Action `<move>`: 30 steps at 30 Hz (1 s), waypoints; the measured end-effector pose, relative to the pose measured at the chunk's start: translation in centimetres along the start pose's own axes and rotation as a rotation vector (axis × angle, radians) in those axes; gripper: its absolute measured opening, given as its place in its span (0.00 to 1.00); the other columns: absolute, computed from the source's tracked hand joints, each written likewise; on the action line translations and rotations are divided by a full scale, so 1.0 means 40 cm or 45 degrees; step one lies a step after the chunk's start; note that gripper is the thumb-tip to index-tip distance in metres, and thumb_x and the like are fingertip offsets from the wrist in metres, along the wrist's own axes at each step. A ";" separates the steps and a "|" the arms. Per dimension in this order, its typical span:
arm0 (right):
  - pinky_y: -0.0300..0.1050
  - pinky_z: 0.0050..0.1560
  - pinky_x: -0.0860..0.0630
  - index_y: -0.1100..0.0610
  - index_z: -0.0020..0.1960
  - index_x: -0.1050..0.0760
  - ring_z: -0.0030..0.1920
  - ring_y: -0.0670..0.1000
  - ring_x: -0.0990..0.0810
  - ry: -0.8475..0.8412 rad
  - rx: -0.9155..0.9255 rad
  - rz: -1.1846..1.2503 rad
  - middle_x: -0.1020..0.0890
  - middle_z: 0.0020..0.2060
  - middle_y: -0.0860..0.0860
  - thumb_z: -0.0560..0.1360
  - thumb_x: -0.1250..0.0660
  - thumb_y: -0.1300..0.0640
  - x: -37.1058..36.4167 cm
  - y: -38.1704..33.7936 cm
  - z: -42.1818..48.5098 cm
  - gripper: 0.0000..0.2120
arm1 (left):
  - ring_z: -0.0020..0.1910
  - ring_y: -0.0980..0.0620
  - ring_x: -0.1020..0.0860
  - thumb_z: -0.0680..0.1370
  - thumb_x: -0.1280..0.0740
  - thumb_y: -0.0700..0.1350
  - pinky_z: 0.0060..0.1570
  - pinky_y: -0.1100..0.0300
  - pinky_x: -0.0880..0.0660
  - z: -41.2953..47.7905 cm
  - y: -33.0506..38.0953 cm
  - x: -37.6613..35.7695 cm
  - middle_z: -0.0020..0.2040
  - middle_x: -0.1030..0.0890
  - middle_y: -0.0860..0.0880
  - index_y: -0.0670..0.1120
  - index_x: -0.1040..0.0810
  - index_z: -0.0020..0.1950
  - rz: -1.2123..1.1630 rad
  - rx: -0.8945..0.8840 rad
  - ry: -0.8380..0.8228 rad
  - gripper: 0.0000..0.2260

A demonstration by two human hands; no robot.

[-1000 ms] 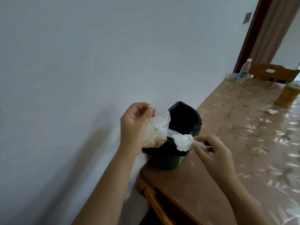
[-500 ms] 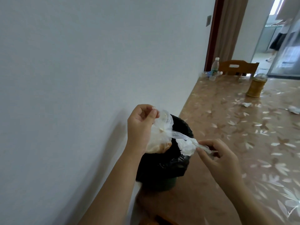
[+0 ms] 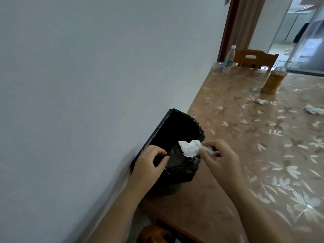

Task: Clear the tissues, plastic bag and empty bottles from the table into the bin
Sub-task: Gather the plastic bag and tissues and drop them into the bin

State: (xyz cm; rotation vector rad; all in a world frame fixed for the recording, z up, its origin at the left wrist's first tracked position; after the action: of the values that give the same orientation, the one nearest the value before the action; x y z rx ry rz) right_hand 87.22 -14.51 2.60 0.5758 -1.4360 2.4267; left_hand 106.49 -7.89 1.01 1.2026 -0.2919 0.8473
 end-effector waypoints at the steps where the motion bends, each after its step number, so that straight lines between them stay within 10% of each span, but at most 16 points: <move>1: 0.28 0.41 0.32 0.53 0.44 0.23 0.41 0.44 0.24 -0.017 0.012 -0.017 0.23 0.38 0.42 0.68 0.28 0.64 -0.015 0.001 0.005 0.09 | 0.45 0.62 0.26 0.73 0.32 0.46 0.48 0.74 0.33 -0.012 -0.007 -0.003 0.43 0.23 0.54 0.46 0.22 0.44 0.031 -0.024 -0.006 0.04; 5: 0.26 0.43 0.34 0.57 0.44 0.22 0.43 0.47 0.25 -0.075 0.066 -0.069 0.23 0.39 0.45 0.69 0.29 0.64 -0.078 -0.003 0.031 0.07 | 0.43 0.58 0.26 0.72 0.34 0.54 0.48 0.63 0.30 -0.050 -0.044 -0.008 0.42 0.22 0.53 0.46 0.21 0.43 0.169 -0.084 -0.003 0.11; 11: 0.50 0.49 0.27 0.59 0.46 0.23 0.45 0.50 0.27 -0.164 0.133 -0.175 0.22 0.42 0.51 0.69 0.29 0.63 -0.169 0.001 0.057 0.07 | 0.41 0.56 0.25 0.72 0.34 0.55 0.47 0.62 0.33 -0.062 -0.058 -0.014 0.39 0.21 0.53 0.47 0.21 0.40 0.237 -0.104 0.013 0.11; 30: 0.51 0.53 0.28 0.61 0.51 0.23 0.48 0.56 0.23 -0.101 0.108 -0.499 0.20 0.47 0.55 0.71 0.41 0.55 -0.077 -0.014 -0.143 0.15 | 0.55 0.46 0.24 0.73 0.40 0.51 0.56 0.52 0.28 -0.120 0.067 -0.087 0.52 0.20 0.44 0.43 0.21 0.51 0.515 -0.334 -0.103 0.15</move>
State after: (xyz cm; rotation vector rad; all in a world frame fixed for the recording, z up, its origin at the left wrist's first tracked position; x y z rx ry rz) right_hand 89.03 -9.29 -0.88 0.8897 -1.1243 2.1789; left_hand 101.16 -4.73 -1.05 0.9454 -0.7075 1.0723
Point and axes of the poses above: each hand's wrist, its own z-axis towards the middle knuckle, its own x-axis out of the back of the hand, y = z × x, the point moved 7 cm from there along z, towards the middle knuckle
